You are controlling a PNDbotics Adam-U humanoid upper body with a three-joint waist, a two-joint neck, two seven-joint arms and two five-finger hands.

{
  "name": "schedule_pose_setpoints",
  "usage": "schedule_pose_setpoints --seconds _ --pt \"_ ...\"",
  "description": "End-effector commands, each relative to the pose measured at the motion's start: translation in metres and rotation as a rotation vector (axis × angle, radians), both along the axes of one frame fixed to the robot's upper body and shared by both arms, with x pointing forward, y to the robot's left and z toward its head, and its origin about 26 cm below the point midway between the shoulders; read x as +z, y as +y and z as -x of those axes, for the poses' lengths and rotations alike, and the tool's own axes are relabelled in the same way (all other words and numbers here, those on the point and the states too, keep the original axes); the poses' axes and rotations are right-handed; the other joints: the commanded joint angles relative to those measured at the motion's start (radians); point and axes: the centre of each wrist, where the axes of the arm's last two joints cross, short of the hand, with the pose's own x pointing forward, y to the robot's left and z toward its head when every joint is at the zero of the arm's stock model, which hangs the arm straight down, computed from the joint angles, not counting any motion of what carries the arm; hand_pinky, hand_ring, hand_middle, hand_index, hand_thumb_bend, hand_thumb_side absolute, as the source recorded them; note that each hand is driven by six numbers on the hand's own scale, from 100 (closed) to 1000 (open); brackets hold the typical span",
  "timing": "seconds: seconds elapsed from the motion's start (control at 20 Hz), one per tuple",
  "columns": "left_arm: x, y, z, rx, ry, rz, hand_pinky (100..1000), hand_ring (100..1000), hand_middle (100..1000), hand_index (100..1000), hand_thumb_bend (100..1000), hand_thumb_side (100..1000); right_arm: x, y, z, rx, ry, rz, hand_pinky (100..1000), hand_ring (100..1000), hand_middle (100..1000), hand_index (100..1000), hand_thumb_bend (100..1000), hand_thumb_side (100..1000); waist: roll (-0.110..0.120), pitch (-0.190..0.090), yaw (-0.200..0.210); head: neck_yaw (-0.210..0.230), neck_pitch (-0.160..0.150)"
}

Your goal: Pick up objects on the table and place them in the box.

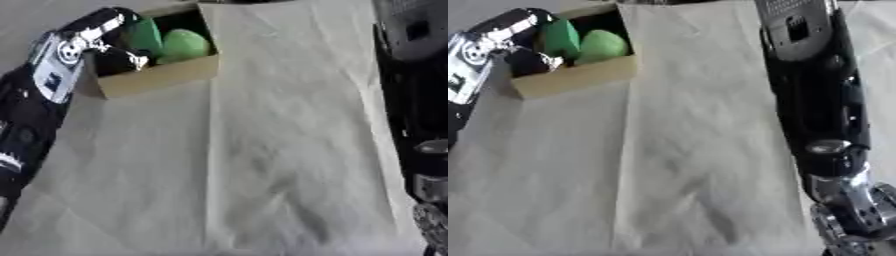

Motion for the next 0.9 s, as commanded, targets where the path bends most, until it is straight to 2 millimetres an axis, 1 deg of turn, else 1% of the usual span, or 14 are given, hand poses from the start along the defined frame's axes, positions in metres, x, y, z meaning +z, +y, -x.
schedule_pose_setpoints --seconds 0.05,0.1,0.4,0.5,0.55,0.6,0.7,0.85,0.9 --pt "0.017 0.004 0.001 0.004 -0.068 -0.047 957 996 858 1000 337 317 0.007 -0.002 0.005 0.001 -0.026 0.0 706 788 712 906 100 421 -0.01 -0.01 0.002 0.0 -0.002" --pt "0.02 0.003 0.001 0.001 -0.081 -0.053 956 996 857 1000 388 348 0.006 -0.003 0.004 0.0 -0.021 0.0 706 787 711 905 100 421 -0.009 -0.011 0.003 -0.002 0.001" --pt "0.044 0.005 0.009 -0.007 -0.144 -0.05 955 994 850 992 381 314 0.0 -0.005 0.002 -0.004 0.0 0.003 705 786 710 905 100 423 -0.002 -0.025 0.011 -0.013 0.015" --pt "0.05 0.005 0.011 -0.014 -0.147 -0.047 963 1000 857 997 410 342 -0.002 -0.005 0.001 -0.005 0.005 0.003 705 785 710 905 100 424 0.002 -0.031 0.015 -0.017 0.02" --pt "0.051 0.005 0.012 -0.022 -0.14 -0.048 975 1000 862 1000 453 399 -0.003 -0.005 0.001 -0.004 0.007 0.003 705 785 709 904 100 424 0.003 -0.033 0.016 -0.018 0.021" --pt "0.053 0.005 0.013 -0.029 -0.134 -0.049 974 1000 858 1000 457 399 -0.003 -0.005 0.001 -0.002 0.009 0.002 705 784 709 904 100 425 0.004 -0.035 0.018 -0.019 0.022" --pt "0.056 0.005 0.015 -0.043 -0.134 -0.043 965 1000 847 995 437 394 -0.005 -0.004 0.001 0.001 0.013 0.001 704 784 708 904 100 425 0.005 -0.038 0.019 -0.021 0.023" --pt "0.063 0.005 0.018 -0.05 -0.145 -0.02 958 1000 838 970 351 357 -0.006 -0.004 0.001 0.003 0.02 0.002 704 784 708 904 100 425 0.006 -0.04 0.02 -0.022 0.025" --pt "0.065 0.005 0.019 -0.052 -0.15 -0.011 956 1000 835 963 337 355 -0.007 -0.004 0.001 0.003 0.021 0.002 704 784 708 904 100 425 0.006 -0.04 0.021 -0.023 0.026"
